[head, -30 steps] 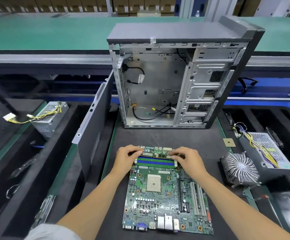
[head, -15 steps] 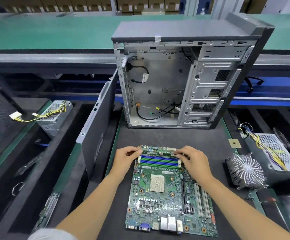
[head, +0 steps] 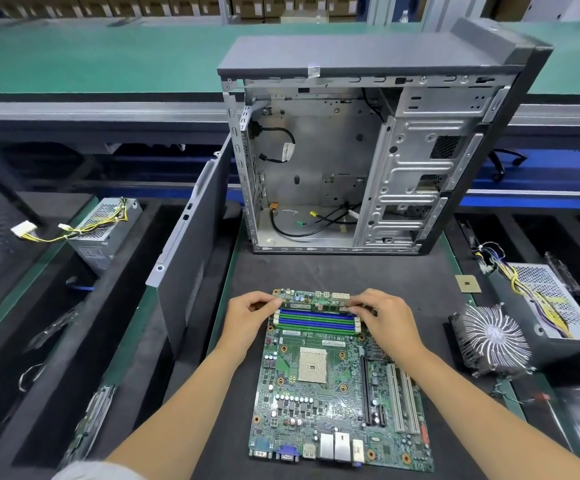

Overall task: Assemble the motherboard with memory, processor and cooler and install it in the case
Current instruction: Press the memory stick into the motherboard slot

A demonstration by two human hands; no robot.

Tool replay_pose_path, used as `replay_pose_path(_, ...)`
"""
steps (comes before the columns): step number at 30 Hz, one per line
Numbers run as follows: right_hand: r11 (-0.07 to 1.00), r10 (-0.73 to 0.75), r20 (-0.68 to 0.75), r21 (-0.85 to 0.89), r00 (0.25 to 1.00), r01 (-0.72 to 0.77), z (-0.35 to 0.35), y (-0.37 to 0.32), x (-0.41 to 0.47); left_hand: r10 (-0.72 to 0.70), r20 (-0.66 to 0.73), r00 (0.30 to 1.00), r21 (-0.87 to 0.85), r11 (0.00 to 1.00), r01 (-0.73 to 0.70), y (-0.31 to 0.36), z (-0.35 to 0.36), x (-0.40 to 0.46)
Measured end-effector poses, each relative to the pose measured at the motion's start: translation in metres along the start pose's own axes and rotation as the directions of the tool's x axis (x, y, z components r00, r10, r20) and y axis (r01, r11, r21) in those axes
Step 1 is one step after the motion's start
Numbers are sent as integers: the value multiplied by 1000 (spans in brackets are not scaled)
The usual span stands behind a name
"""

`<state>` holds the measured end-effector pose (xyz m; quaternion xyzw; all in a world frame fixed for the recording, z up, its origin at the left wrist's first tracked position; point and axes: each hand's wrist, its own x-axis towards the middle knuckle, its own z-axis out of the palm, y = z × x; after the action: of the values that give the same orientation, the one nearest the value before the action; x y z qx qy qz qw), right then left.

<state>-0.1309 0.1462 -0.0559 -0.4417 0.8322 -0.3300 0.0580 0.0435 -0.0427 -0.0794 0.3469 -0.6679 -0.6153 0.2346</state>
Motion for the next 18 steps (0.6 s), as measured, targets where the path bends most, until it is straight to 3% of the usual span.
replay_pose_path(18, 997, -37, 14, -63, 999, 38, -1, -4, 2, -33, 7, 999, -5, 999, 33, 3, -1, 2)
